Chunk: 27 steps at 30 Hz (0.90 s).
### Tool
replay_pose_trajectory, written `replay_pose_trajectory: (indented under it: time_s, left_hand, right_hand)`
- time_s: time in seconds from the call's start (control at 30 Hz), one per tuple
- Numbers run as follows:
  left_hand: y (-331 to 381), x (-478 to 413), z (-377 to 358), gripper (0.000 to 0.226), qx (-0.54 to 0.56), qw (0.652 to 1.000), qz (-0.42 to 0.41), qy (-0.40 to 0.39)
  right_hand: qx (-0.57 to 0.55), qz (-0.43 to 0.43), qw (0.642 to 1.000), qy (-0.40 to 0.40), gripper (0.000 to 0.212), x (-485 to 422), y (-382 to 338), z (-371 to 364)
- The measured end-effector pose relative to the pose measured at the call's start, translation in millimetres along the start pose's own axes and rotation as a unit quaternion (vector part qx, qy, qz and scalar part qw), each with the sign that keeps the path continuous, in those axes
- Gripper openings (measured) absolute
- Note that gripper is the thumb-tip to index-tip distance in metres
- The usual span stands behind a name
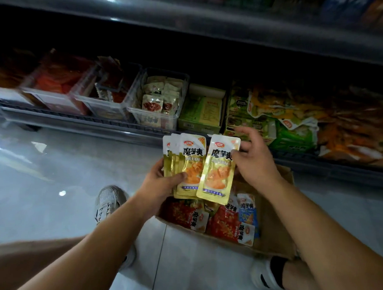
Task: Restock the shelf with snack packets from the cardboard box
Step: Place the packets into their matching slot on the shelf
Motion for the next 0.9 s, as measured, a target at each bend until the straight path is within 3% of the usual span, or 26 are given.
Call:
replay_pose_trajectory:
  time_s: [0.17, 0.3, 0.33, 0.4, 0.5, 0.6, 0.67, 0.77, 0.9]
  left_hand:
    - [21.1, 26.5, -45.8, 0.054, 0.004, 0.997, -0.012, -0.081]
    - [43.9, 46.1, -73.5, 0.057, 0.027, 0.992, -0.027, -0.12]
    - [52.0, 51.9, -79.9, 0.055, 0.026, 0.991, -0.037, -0.122]
    - [70.2, 64.4, -96.2, 0.05, 0.007, 0.989, -0.066, -0.133]
    - [97.1, 79.7, -123.1, 0.042, -0.052, 0.981, -0.114, -0.15]
    - [122.6, 87.8, -148.5, 0.035, -0.066, 0.975, -0.131, -0.166]
    - [138.4, 94.1, -170.2, 0.036, -0.065, 0.971, -0.131, -0.189]
    - [169.5, 99.7, -201.7, 0.045, -0.114, 0.957, -0.17, -0.205]
    - [237.7, 99.6, -242.9, 0.049, -0.163, 0.928, -0.253, -0.218]
  right_hand:
    - [0.054, -0.012, 0.998, -0.013, 0.044, 20.8, -23.7, 0.7]
    - [0.048, -0.076, 0.996, 0.02, 0.09, 40.3, -41.5, 22.3]
    - [0.043, -0.089, 0.995, 0.022, 0.085, 45.1, -44.9, 26.9]
    - [0.006, -0.111, 0.994, -0.009, 0.046, 54.9, -54.7, 27.6]
    - [-0.086, -0.121, 0.989, -0.027, 0.041, 63.3, -74.6, 33.7]
    - [-0.209, -0.089, 0.973, -0.047, 0.028, 62.9, -105.5, 48.8]
    - [-0.229, -0.06, 0.969, -0.064, 0.028, 63.2, -127.0, 59.0]
    - [-0.163, 0.002, 0.986, -0.037, 0.032, 55.1, -156.4, 84.7]
    - [-0.049, 0.12, 0.99, 0.062, 0.053, 28.0, -219.0, 139.4]
Point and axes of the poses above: each hand's wrist, its own x-axis away from the middle knuckle, its own z-axis out of the back of the hand, y = z × x, the point moved 10 cm from there along -x, towards the middle knuckle, and after that the axes turned 6 degrees about x, right-handed, at the moved point
